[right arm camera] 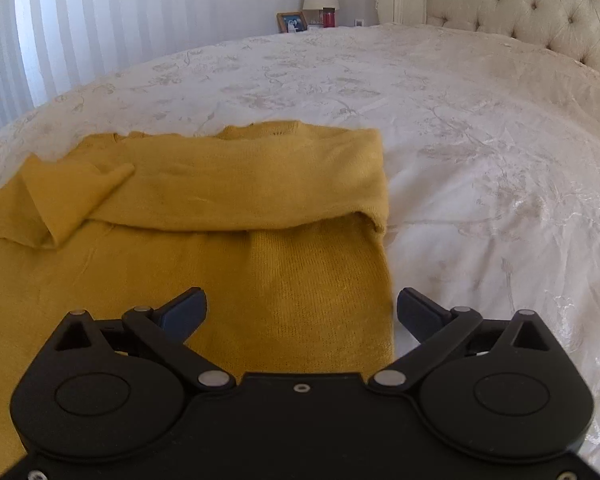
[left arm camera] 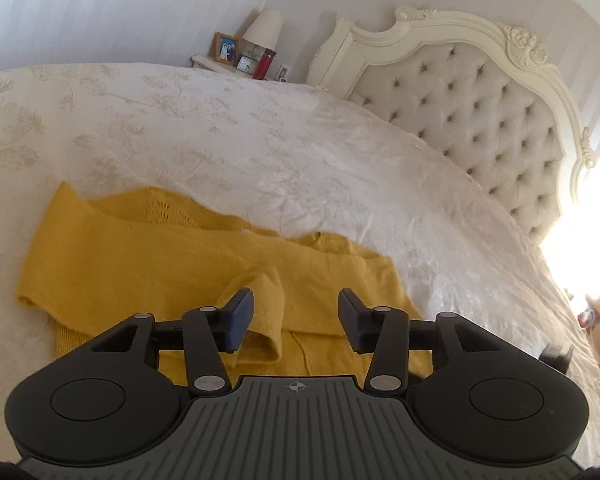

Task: Fold small clothes

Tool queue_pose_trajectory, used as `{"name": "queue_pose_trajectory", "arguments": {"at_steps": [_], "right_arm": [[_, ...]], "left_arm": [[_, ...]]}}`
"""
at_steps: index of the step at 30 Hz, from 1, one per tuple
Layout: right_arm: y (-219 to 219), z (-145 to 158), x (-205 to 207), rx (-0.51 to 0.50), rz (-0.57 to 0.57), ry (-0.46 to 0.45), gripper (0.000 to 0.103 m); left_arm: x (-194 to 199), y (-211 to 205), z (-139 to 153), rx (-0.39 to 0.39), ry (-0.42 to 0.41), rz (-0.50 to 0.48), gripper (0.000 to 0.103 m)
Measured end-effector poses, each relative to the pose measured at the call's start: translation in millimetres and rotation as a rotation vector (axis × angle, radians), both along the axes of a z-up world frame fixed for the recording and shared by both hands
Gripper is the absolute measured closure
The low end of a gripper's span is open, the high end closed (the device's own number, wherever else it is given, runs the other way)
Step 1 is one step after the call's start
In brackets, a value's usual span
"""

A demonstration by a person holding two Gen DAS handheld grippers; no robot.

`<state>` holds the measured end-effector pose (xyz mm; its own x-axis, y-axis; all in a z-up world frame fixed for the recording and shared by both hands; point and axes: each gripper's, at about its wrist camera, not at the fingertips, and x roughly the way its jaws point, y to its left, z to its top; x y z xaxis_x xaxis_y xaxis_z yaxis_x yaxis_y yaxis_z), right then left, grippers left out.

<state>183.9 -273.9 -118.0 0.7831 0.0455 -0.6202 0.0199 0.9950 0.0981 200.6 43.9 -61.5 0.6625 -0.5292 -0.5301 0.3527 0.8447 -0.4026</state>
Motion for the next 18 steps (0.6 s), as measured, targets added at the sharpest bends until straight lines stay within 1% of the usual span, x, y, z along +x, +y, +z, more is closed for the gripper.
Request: {"name": "queue_pose_trajectory", "arguments": {"at_steps": [2,4,5,6,8,10,11,12,14,16,18], "right_arm": [[2,16,-3,0.050,0.023,-0.036,0.002],[9,32,-1,0.100,0.072,-0.063,0.003],[16,38,2,0.109,0.101,-0.071,0.012],[24,44,5,0.107,0.130,-0.076,0.023],[45,53,15,0.083,0.196,-0.083,0.035],[69,59,22,0.036,0.265,-0.103,0.035],[85,61,25,-0.011,0.307,-0.120,0.035],[100,61,28,-0.055,0.345,-0.131,0.035],[129,59,34,-0.134,0.423,-0.139,0.034],[155,53,44,-0.215,0.486,-0.125,0.034],[174,42,56,-0.286,0.517,-0.082,0.034]], "left_arm": [[-10,3,-9,0.025,0.011,0.007,0.056],[-19,8,-21,0.077,0.020,0.037,0.056],[-22,10,-28,0.111,0.026,0.055,0.056],[-25,11,-35,0.150,0.035,0.077,0.056],[-30,16,-49,0.216,0.057,0.115,0.056],[-36,22,-62,0.253,0.079,0.146,0.056],[-37,25,-69,0.265,0.092,0.160,0.056],[-38,28,-74,0.266,0.102,0.165,0.056],[-42,34,-81,0.245,0.094,0.171,0.056],[-41,35,-82,0.226,0.100,0.191,0.056],[-41,33,-80,0.232,0.112,0.204,0.055]]}}
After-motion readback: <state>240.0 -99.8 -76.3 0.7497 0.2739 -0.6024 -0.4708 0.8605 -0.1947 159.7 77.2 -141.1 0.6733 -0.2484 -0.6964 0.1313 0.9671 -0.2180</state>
